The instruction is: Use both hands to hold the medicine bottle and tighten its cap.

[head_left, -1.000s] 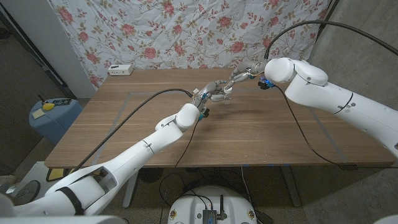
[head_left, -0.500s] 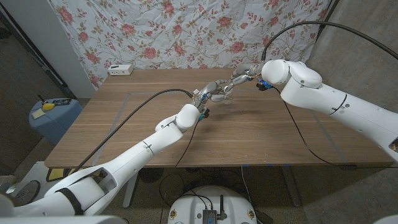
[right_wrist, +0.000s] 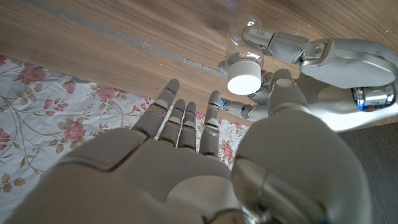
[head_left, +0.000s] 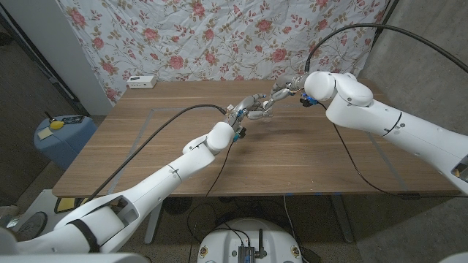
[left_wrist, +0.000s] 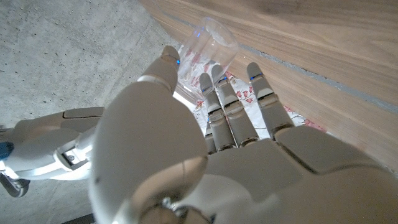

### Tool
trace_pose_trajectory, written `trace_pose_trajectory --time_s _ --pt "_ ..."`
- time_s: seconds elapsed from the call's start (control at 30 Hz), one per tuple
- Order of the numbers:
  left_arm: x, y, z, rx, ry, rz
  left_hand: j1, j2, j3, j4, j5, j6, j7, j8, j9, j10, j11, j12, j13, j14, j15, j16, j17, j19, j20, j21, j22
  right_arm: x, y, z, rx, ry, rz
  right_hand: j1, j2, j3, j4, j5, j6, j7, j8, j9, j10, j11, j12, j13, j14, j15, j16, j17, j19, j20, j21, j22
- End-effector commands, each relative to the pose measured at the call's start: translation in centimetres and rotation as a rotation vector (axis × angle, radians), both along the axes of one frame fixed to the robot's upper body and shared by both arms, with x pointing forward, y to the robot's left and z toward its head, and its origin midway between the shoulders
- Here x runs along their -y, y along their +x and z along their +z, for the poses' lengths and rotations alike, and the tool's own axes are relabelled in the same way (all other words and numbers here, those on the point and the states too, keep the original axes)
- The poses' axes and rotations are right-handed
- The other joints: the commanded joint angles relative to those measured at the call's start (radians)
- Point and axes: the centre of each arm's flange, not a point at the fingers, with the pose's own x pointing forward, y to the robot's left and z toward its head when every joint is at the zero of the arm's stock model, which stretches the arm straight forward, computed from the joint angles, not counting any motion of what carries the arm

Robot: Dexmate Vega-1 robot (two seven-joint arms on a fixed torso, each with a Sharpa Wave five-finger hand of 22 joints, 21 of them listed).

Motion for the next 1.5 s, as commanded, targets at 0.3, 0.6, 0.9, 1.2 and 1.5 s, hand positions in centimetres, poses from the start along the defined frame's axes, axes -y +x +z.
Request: trace_pose_trajectory --time_s 0.3,0.6,0.9,1.2,1.5 --pt "0.47 0.53 0.33 0.003 0.014 -0.01 -0.003 0.018 0.023 0.013 0.008 0.004 -0.002 0.0 0.003 0.118 -0.109 0.008 0.004 0.01 -0.076 0.005 0.003 -0.003 -0.001 0.001 0.002 -0.42 1.11 -0.23 0.016 -0.011 -0.003 0.021 0.0 0.01 0.005 -0.004 0.04 -0.012 0.023 0.009 0.024 -0.004 0.006 0.002 0.024 -0.009 0.013 0.006 0.02 -0.004 0.008 0.001" --pt "0.56 0.76 0.38 0.005 0.023 -0.024 -0.004 0.019 0.027 0.013 0.008 0.005 -0.003 0.0 0.003 0.122 -0.109 0.009 0.004 0.009 -0.077 0.004 0.002 -0.008 -0.002 0.0 0.002 -0.33 1.24 -0.22 0.022 -0.006 -0.013 0.03 0.003 0.013 0.007 -0.005 0.06 -0.02 0.034 0.013 0.034 -0.006 0.008 0.002 0.032 -0.013 0.015 0.007 0.026 -0.007 0.009 0.002" --pt "0.56 0.72 0.31 0.003 0.023 -0.029 -0.005 0.022 0.031 0.013 0.008 0.005 -0.005 0.0 0.003 0.122 -0.111 0.009 0.004 0.01 -0.078 0.004 0.002 -0.009 -0.003 0.0 0.002 -0.43 1.29 -0.3 0.034 -0.005 -0.015 0.04 0.011 0.018 0.009 -0.004 0.096 -0.025 0.052 0.018 0.046 -0.009 0.01 0.003 0.042 -0.018 0.019 0.01 0.037 -0.011 0.011 0.002" --pt "0.46 0.42 0.11 0.004 0.02 -0.024 -0.007 0.022 0.034 0.013 0.008 0.006 -0.005 0.001 0.003 0.124 -0.107 0.009 0.004 0.01 -0.078 0.005 0.003 -0.011 -0.005 0.001 0.002 -0.49 1.12 -0.46 0.038 -0.007 -0.021 0.051 0.017 0.022 0.01 -0.004 0.132 -0.034 0.071 0.023 0.054 -0.012 0.01 0.003 0.049 -0.025 0.021 0.012 0.045 -0.014 0.011 0.002" --pt "0.52 0.2 -0.01 0.007 0.018 -0.027 -0.008 0.022 0.036 0.012 0.008 0.007 -0.006 0.001 0.003 0.125 -0.108 0.01 0.004 0.01 -0.078 0.004 0.002 -0.012 -0.007 0.001 0.002 -0.5 0.78 -0.5 0.044 -0.012 -0.02 0.057 0.025 0.025 0.013 -0.003 0.16 -0.042 0.087 0.027 0.059 -0.016 0.01 0.003 0.053 -0.027 0.023 0.014 0.051 -0.016 0.011 0.002"
